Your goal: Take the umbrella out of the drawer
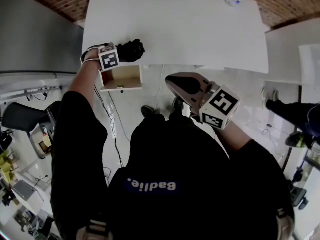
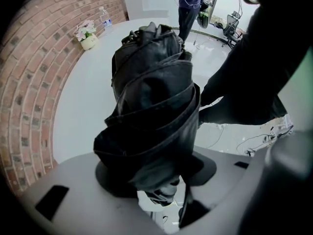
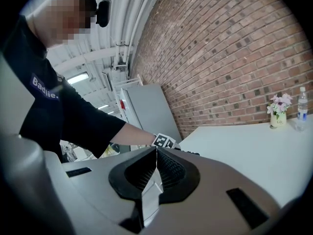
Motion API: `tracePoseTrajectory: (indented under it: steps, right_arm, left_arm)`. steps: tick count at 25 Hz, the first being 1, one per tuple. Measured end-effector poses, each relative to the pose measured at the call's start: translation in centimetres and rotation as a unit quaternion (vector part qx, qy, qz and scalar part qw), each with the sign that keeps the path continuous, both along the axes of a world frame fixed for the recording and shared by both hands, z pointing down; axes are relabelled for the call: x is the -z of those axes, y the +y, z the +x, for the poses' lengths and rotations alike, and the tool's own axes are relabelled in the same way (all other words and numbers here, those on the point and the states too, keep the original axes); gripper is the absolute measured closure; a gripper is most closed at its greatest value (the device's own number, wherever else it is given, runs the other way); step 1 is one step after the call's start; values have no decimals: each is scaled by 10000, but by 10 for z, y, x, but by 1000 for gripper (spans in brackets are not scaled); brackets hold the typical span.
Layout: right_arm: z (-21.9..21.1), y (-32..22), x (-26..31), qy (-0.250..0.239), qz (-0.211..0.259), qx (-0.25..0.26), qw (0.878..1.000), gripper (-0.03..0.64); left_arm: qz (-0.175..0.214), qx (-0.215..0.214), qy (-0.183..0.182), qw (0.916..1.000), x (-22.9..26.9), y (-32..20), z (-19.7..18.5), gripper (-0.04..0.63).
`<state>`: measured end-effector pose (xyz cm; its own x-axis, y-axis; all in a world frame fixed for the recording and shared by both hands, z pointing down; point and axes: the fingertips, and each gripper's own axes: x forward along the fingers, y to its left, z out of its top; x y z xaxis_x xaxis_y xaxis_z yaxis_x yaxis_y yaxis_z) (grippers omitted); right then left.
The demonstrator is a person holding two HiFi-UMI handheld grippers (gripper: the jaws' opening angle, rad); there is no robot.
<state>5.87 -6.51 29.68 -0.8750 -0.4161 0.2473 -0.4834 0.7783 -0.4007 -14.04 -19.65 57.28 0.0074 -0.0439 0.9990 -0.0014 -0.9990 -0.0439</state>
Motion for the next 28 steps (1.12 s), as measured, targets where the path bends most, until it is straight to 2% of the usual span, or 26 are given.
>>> tracePoseTrajectory:
  steps: [5, 11, 16, 20, 24, 28]
  right_arm:
    - [10, 1, -2, 102, -22, -190, 9998, 586]
    - [21, 4, -13, 204, -134, -338, 9991, 586]
    - [28, 3, -20, 269, -153, -381, 9988, 586]
    - [32, 3, -23, 337, -138, -371, 9986, 586]
    - [30, 6, -17, 331, -88, -319, 9989, 586]
    - [26, 8, -4, 259, -50, -258, 9993, 586]
  left_arm:
    - [82, -153, -265, 9995, -15, -16, 7, 373]
    - [205, -23, -569, 9982, -43, -29, 13, 370]
    - [443, 136, -642, 9969, -57, -34, 19, 368]
    - [777, 293, -593, 9948, -57, -42, 21, 345]
    - [1010, 458, -471, 9927, -41, -45, 21, 267]
    - [1153, 503, -177, 9919, -9, -40, 25, 262]
